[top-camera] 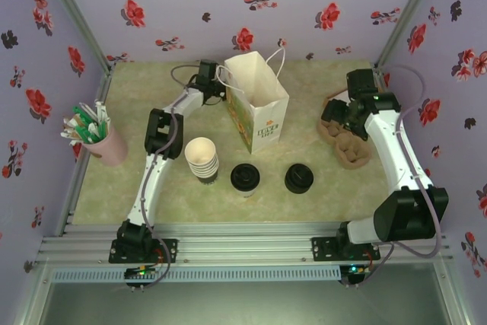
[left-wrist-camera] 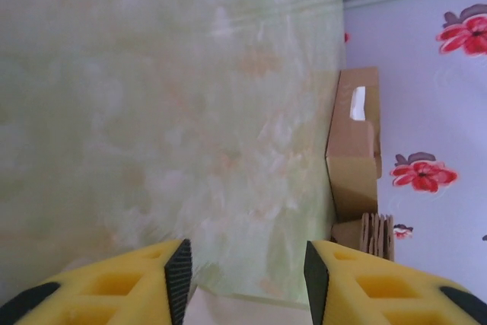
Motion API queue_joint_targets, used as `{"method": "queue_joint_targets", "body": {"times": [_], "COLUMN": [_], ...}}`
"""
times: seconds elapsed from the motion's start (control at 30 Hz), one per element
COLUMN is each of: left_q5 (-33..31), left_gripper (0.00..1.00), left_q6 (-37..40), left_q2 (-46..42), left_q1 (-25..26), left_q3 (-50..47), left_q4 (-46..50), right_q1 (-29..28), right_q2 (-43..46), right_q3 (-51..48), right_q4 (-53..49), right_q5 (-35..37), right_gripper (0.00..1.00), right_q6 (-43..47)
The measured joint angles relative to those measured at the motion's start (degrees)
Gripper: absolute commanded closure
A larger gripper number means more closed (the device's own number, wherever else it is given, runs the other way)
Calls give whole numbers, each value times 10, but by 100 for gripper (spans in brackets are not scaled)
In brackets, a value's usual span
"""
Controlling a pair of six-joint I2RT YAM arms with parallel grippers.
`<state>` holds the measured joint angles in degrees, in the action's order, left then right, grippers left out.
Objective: Pack the takeout coffee
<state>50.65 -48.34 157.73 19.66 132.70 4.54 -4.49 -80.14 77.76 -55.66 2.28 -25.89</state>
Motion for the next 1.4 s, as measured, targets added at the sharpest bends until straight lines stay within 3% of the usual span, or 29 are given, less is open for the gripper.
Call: {"method": "queue_joint_targets", "body": {"times": [0.37,0.6,0.77,1.0,1.17,1.4], "left_q5": [9,13,13,13,11,8], "left_gripper": [55,54,38,23,16,11], "left_q6": [-3,-18,-36,-41,-41,-41], "left_q2": [-78,-106,-122,-130,-165,-261], "left_q1": [45,70,67,36,8,-14], "left_q3": [-102,-181,-209,-154,-148,-232], "left_q4": [-56,-98,-115,-100,-91,-101], "right_q1": [26,57,85,110,111,111], "right_q2": [-1,-1,-1,-36,-71,-77], "right_q3": [-41,-82,-114,-123,-132,-160], "right_q4": [17,32,53,84,102,113], "right_q5": [-17,-44,-76,-106,-131,-177], "right_gripper": [13,7,1,1,1,1], "right_q6": [1,12,25,41,47,47]}}
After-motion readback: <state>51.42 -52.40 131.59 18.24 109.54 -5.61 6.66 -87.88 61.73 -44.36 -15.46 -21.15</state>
